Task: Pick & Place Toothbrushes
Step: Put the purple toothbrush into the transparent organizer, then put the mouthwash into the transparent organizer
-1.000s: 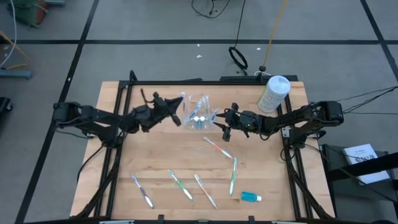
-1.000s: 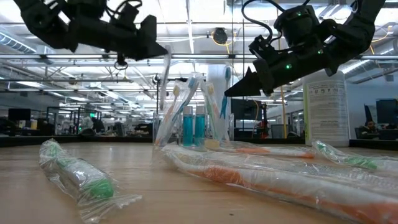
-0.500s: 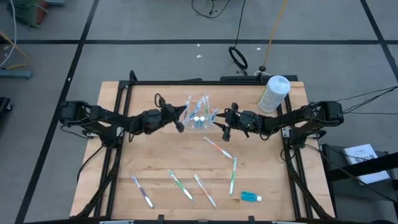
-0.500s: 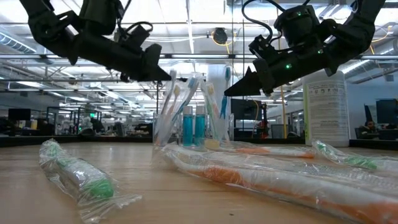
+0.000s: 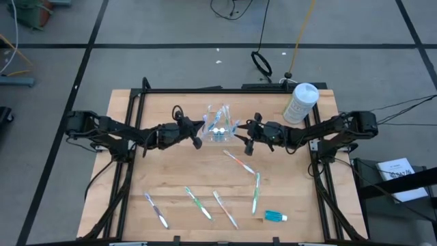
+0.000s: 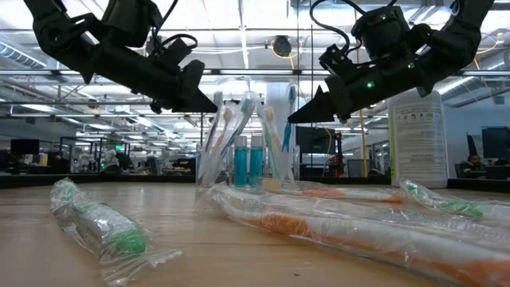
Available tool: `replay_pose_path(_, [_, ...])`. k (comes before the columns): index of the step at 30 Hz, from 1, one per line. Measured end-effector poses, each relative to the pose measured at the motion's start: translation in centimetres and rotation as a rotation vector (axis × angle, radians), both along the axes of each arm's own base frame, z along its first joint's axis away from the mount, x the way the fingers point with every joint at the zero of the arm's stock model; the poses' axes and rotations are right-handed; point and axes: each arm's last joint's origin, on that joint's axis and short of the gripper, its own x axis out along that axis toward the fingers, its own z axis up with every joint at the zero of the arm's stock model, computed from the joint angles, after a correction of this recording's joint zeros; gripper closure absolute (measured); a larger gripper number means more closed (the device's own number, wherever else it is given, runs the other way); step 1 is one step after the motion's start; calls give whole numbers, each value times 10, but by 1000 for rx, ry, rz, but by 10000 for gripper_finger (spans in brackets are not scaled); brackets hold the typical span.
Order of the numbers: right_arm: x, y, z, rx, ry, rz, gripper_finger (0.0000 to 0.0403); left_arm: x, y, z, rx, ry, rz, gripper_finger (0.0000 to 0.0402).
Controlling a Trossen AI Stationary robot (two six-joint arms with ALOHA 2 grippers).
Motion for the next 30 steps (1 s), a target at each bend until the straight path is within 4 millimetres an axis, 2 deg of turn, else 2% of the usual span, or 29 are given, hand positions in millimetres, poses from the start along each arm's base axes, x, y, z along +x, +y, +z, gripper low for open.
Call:
replay_pose_path(4, [-8,4,11,-41,31,25,231,-1,2,-1,-53,-24,21,346])
replay_pose_path(9, [-26,11,29,65,52,10,231,-1,2,-3,-46,-1,21,292])
replay_pose_path(14, [-49,20,35,152,155,7,231,-2,-1,1,-5,12,-2,248])
replay_pose_path(19, [-70,34,36,262,249,3,231,-4,-6,11,4,-34,-18,221])
replay_pose_path(24, [-85,56,37,321,314,75,232,-9,-7,21,35,-53,18,215])
replay_pose_path(28, [-89,86,37,381,329,247,232,-13,-4,24,71,-27,59,215])
replay_pose_path(30, [-89,104,35,409,284,329,232,-13,-4,23,73,-11,63,215])
